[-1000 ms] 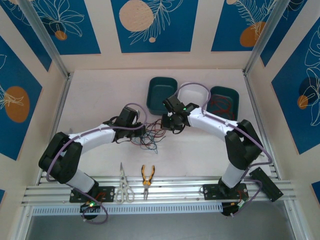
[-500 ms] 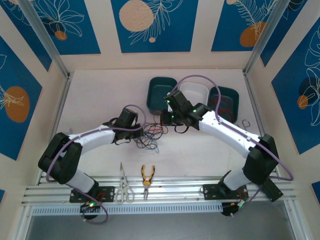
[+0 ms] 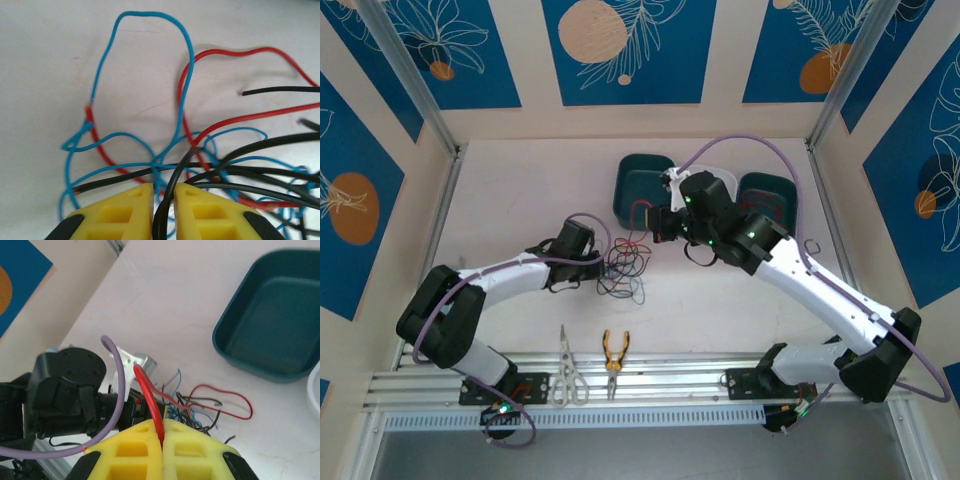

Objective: Untangle the cables

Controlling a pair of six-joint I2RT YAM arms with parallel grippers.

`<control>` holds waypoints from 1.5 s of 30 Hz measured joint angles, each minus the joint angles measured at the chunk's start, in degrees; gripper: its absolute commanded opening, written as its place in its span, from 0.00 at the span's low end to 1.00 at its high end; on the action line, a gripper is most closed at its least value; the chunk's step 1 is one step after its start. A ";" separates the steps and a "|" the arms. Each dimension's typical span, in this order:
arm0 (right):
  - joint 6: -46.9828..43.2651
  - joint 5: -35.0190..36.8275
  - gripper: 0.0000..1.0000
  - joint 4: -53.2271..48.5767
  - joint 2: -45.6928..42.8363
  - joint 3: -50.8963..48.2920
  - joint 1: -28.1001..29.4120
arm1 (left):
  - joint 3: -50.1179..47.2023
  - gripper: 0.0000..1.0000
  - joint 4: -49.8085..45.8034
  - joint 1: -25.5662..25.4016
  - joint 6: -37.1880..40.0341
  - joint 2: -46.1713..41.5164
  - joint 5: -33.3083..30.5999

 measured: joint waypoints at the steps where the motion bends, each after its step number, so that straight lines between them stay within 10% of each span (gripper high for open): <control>1: -0.63 0.37 0.00 -0.04 -0.44 0.59 0.00 | -0.11 0.19 0.15 0.00 -0.02 0.00 0.00; 25: -11.96 4.85 0.00 -2.62 -1.27 17.86 0.00 | -1.86 0.26 1.70 0.22 -1.57 -0.50 -0.04; 29: -13.27 7.89 0.00 -4.68 0.61 20.70 0.00 | -2.08 0.36 1.53 0.39 -2.10 -1.88 -0.44; 40: -15.52 16.13 0.00 -9.18 4.26 26.58 -6.47 | -2.08 1.00 -0.92 0.90 -2.73 -9.40 -2.95; 45: -15.30 16.13 0.00 -10.12 4.81 26.82 -14.51 | -2.08 1.00 -3.45 1.25 -2.54 -13.57 -6.36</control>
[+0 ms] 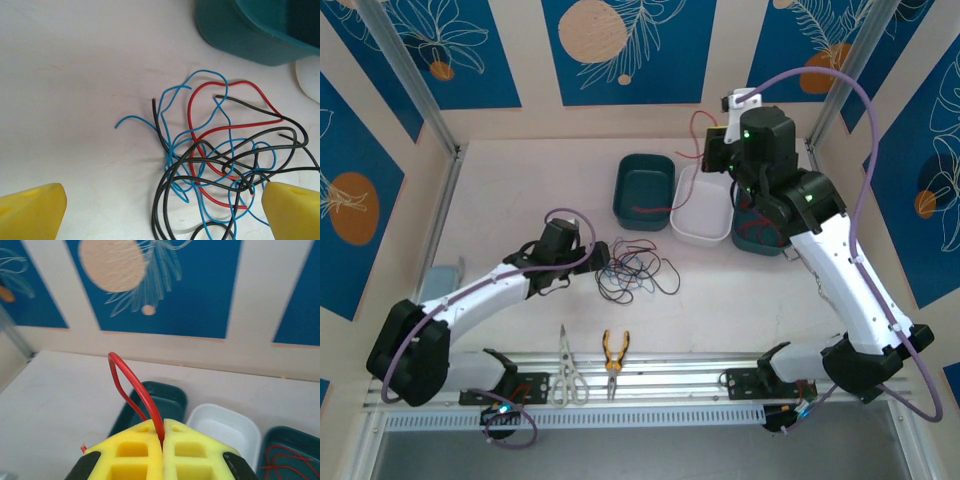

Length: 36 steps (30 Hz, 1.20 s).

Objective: Untangle the cables

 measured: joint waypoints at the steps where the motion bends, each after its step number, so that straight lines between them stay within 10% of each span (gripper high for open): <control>1: 0.13 -0.13 0.00 -0.07 0.02 0.00 -1.55 | 0.00 1.00 -0.46 0.02 0.00 -0.70 -0.74; 20: 3.61 -1.09 0.00 4.24 -0.28 -10.99 -28.74 | -2.25 1.00 -2.34 1.14 1.27 -6.82 -5.25; 36: 6.47 -3.06 0.00 7.26 -3.91 -20.13 -35.74 | -2.99 1.00 -0.98 1.40 1.09 -7.34 -6.12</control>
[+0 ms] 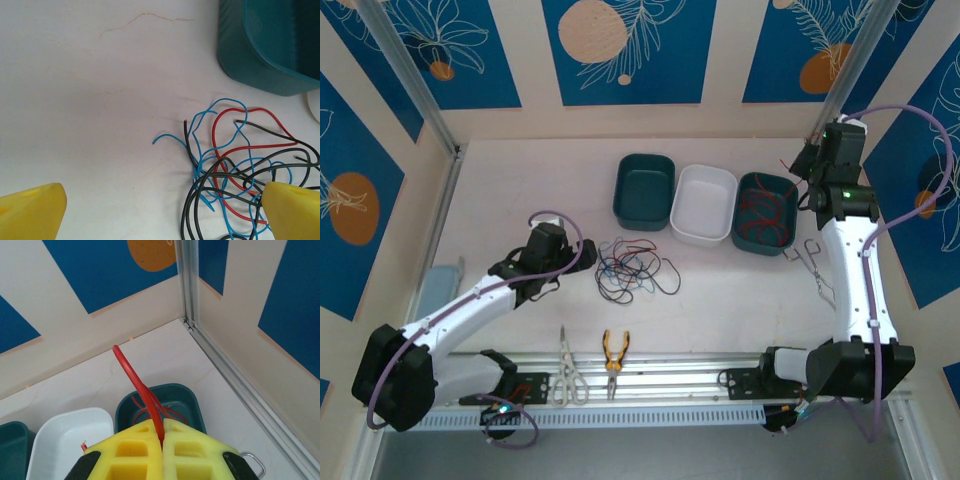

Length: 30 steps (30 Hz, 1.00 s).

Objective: Untangle the cables

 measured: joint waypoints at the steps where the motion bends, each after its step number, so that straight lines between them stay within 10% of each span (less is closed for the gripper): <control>1: 0.02 0.00 0.00 0.09 -0.20 -0.61 -0.09 | -0.15 1.00 0.07 0.00 -0.04 -0.02 -0.07; 30: 1.90 0.31 0.00 -13.38 12.48 -3.63 0.72 | -1.90 1.00 2.58 0.02 -0.48 -0.57 -0.33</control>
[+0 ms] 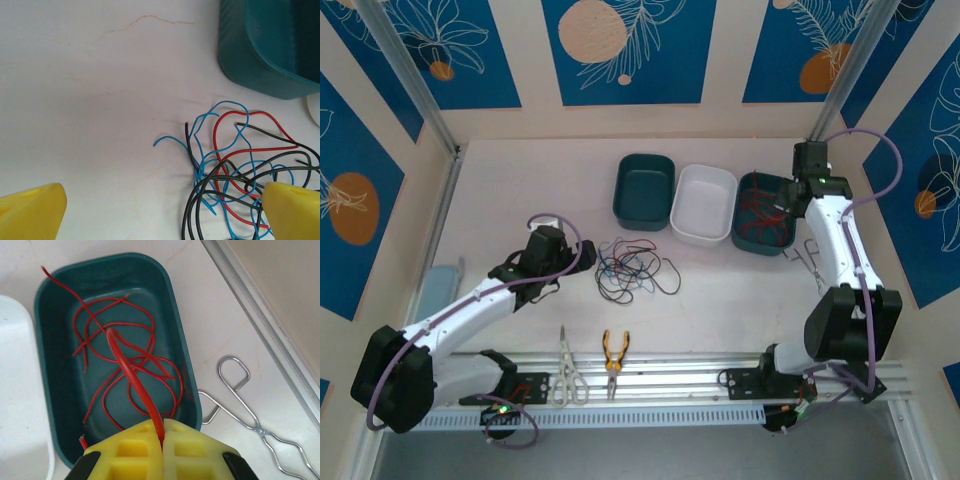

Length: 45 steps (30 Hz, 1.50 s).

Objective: Untangle the cables

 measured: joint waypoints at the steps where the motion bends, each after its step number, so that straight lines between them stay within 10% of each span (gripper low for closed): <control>1: 0.00 0.31 0.00 -0.31 0.81 0.52 0.15 | -0.04 1.00 0.00 0.02 0.00 0.00 0.00; 35: 2.29 17.35 0.00 -17.84 -2.45 12.44 4.31 | -0.35 1.00 1.14 0.24 0.46 1.95 1.44; 45: 0.20 19.58 0.00 -21.49 11.82 17.44 9.62 | -0.33 1.00 1.70 0.28 0.46 2.64 2.40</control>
